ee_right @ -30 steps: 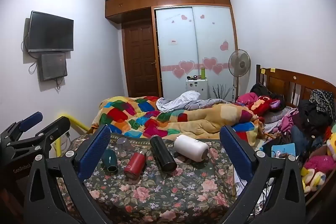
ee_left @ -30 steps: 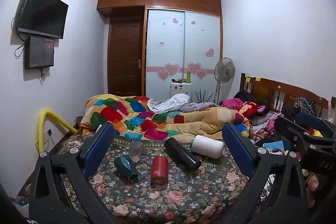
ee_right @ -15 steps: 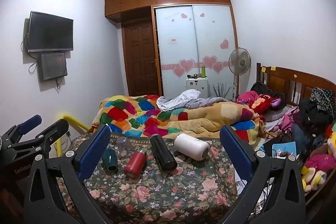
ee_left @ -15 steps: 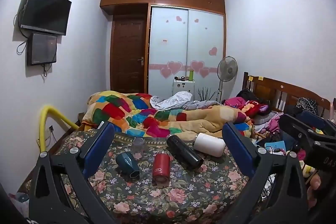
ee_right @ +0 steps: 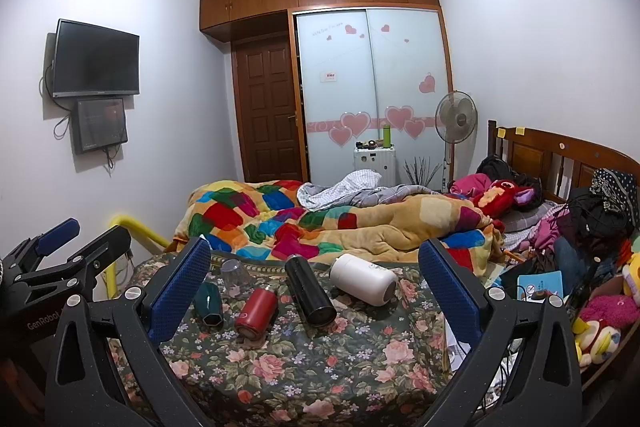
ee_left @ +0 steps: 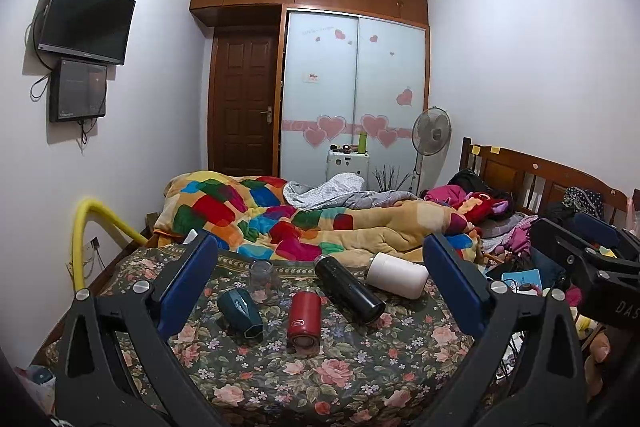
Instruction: Flip cup upright
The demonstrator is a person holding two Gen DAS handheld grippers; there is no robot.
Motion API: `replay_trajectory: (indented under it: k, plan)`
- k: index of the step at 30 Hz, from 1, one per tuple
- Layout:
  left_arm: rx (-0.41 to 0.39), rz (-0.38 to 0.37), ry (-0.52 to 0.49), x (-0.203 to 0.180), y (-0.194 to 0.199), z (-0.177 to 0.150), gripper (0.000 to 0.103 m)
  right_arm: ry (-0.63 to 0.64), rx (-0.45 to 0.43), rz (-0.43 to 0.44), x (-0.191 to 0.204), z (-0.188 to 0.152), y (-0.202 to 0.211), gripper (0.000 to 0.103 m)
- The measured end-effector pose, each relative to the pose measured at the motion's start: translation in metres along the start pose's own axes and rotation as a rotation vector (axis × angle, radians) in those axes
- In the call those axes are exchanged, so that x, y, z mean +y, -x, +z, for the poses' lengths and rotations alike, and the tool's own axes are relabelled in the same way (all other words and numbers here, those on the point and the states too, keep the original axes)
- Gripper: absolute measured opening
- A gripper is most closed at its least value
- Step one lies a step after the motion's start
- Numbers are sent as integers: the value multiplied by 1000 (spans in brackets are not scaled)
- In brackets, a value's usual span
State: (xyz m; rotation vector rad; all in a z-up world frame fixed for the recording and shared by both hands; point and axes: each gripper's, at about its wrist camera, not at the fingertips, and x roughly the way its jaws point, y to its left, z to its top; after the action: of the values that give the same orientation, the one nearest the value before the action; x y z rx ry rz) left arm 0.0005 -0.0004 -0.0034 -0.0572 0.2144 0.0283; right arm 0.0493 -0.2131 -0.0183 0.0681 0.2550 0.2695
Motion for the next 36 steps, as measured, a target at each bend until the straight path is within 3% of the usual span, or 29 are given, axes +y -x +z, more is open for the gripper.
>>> replay_trajectory:
  k: [36]
  plan:
    - [-2,2,10,2,-1,0,103,5,3,-1,-1,-1,-2,103]
